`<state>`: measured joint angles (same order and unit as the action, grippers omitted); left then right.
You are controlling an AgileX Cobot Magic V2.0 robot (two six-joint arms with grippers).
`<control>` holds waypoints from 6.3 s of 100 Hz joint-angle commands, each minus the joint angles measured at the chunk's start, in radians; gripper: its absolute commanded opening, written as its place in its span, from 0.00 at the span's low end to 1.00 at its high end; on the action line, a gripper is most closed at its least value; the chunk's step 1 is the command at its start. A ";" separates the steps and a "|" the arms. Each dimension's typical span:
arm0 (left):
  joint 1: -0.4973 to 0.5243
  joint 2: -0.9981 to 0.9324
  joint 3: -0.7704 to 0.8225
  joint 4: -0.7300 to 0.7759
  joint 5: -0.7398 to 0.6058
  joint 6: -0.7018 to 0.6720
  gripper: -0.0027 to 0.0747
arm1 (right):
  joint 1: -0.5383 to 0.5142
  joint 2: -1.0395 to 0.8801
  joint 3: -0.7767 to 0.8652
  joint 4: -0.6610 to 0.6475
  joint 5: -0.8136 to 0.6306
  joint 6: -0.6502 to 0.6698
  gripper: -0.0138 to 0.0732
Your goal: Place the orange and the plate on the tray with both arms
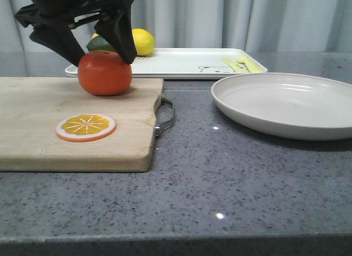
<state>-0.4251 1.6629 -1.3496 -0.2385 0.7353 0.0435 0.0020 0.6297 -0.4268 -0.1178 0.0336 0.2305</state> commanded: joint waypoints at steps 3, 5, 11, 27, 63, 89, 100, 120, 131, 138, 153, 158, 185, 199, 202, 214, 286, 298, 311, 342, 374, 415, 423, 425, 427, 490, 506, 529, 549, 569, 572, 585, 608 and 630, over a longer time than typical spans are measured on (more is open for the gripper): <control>-0.009 -0.033 -0.036 -0.023 -0.022 -0.002 0.82 | -0.004 0.005 -0.027 -0.011 -0.085 0.004 0.09; -0.009 -0.032 -0.036 -0.023 -0.019 -0.002 0.82 | -0.004 0.005 -0.027 -0.011 -0.085 0.004 0.09; -0.009 -0.032 -0.036 -0.023 -0.017 -0.002 0.82 | -0.004 0.005 -0.027 -0.011 -0.085 0.004 0.09; -0.009 -0.032 -0.036 -0.023 -0.017 -0.002 0.77 | -0.004 0.005 -0.027 -0.011 -0.085 0.004 0.09; -0.009 -0.032 -0.057 -0.027 0.011 -0.002 0.52 | -0.004 0.005 -0.027 -0.011 -0.085 0.004 0.09; -0.061 -0.032 -0.203 -0.031 0.080 -0.001 0.51 | -0.004 0.005 -0.027 -0.011 -0.085 0.004 0.09; -0.124 -0.027 -0.249 -0.031 0.077 -0.001 0.51 | -0.004 0.005 -0.027 -0.011 -0.085 0.004 0.09; -0.239 0.053 -0.361 -0.031 0.079 -0.001 0.51 | -0.004 0.005 -0.027 -0.011 -0.085 0.004 0.09; -0.295 0.114 -0.437 -0.031 0.083 -0.001 0.51 | -0.004 0.005 -0.027 -0.011 -0.085 0.004 0.09; -0.325 0.158 -0.483 -0.031 0.093 -0.001 0.51 | -0.004 0.005 -0.027 -0.011 -0.085 0.004 0.09; -0.369 0.246 -0.563 -0.031 0.099 -0.001 0.51 | -0.004 0.005 -0.027 -0.011 -0.085 0.004 0.09; -0.381 0.269 -0.582 -0.031 0.099 -0.001 0.51 | -0.004 0.005 -0.027 -0.011 -0.085 0.004 0.09; -0.406 0.343 -0.612 -0.046 0.095 -0.001 0.51 | -0.004 0.005 -0.027 -0.011 -0.085 0.004 0.09; -0.406 0.350 -0.612 -0.048 0.085 -0.001 0.55 | -0.004 0.005 -0.027 -0.011 -0.085 0.004 0.09; -0.406 0.350 -0.612 -0.048 0.085 -0.001 0.58 | -0.004 0.005 -0.027 -0.011 -0.085 0.004 0.09; -0.406 0.350 -0.612 -0.048 0.085 -0.001 0.68 | -0.004 0.005 -0.027 -0.011 -0.085 0.004 0.09; -0.370 0.318 -0.647 -0.064 0.131 0.001 0.75 | -0.004 0.005 -0.027 -0.011 -0.084 0.004 0.09; -0.368 0.287 -0.647 -0.066 0.140 0.015 0.73 | -0.004 0.005 -0.027 -0.011 -0.084 0.004 0.09; -0.362 0.253 -0.647 -0.066 0.157 0.018 0.64 | -0.004 0.005 -0.027 -0.011 -0.085 0.004 0.09; -0.336 0.132 -0.560 -0.062 0.119 0.024 0.31 | -0.004 0.005 -0.027 -0.011 -0.126 0.004 0.09; -0.279 -0.103 -0.244 -0.061 -0.001 0.024 0.03 | -0.003 0.018 -0.048 -0.011 -0.047 0.004 0.09; -0.242 -0.521 0.183 -0.020 -0.095 0.024 0.01 | 0.090 0.262 -0.295 -0.011 0.318 0.004 0.13; -0.242 -0.589 0.244 -0.020 -0.105 0.024 0.01 | 0.105 0.317 -0.344 -0.009 0.390 0.004 0.24; -0.242 -0.606 0.259 -0.020 -0.105 0.024 0.01 | 0.107 0.332 -0.357 -0.004 0.407 0.004 0.28; -0.242 -0.622 0.273 -0.020 -0.108 0.024 0.01 | 0.108 0.346 -0.369 0.003 0.417 0.004 0.33; -0.242 -0.766 0.395 -0.030 -0.157 0.024 0.01 | 0.108 0.749 -0.647 0.176 0.761 0.004 0.62; -0.242 -0.766 0.395 -0.030 -0.157 0.024 0.01 | 0.108 0.795 -0.651 0.212 0.773 0.004 0.62; -0.242 -0.766 0.395 -0.030 -0.157 0.024 0.01 | 0.108 0.823 -0.651 0.219 0.790 0.004 0.61; -0.242 -0.766 0.395 -0.030 -0.157 0.024 0.01 | 0.108 0.824 -0.651 0.219 0.791 0.004 0.35; -0.242 -0.766 0.395 -0.030 -0.157 0.024 0.01 | 0.097 0.824 -0.651 0.221 0.791 0.006 0.10; -0.242 -0.766 0.395 -0.030 -0.157 0.024 0.01 | 0.095 0.824 -0.651 0.222 0.791 0.006 0.09; -0.242 -0.766 0.395 -0.030 -0.157 0.024 0.01 | 0.075 0.824 -0.651 0.238 0.791 0.007 0.08; -0.242 -0.766 0.395 -0.030 -0.157 0.024 0.01 | 0.057 0.821 -0.652 0.302 0.772 0.002 0.08; -0.242 -0.766 0.395 -0.065 -0.157 0.022 0.01 | 0.054 0.823 -0.681 0.471 0.711 -0.113 0.08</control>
<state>-0.6687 0.9109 -0.9258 -0.2605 0.6543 0.0670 0.0634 1.4819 -1.0561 0.2658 0.8090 0.1804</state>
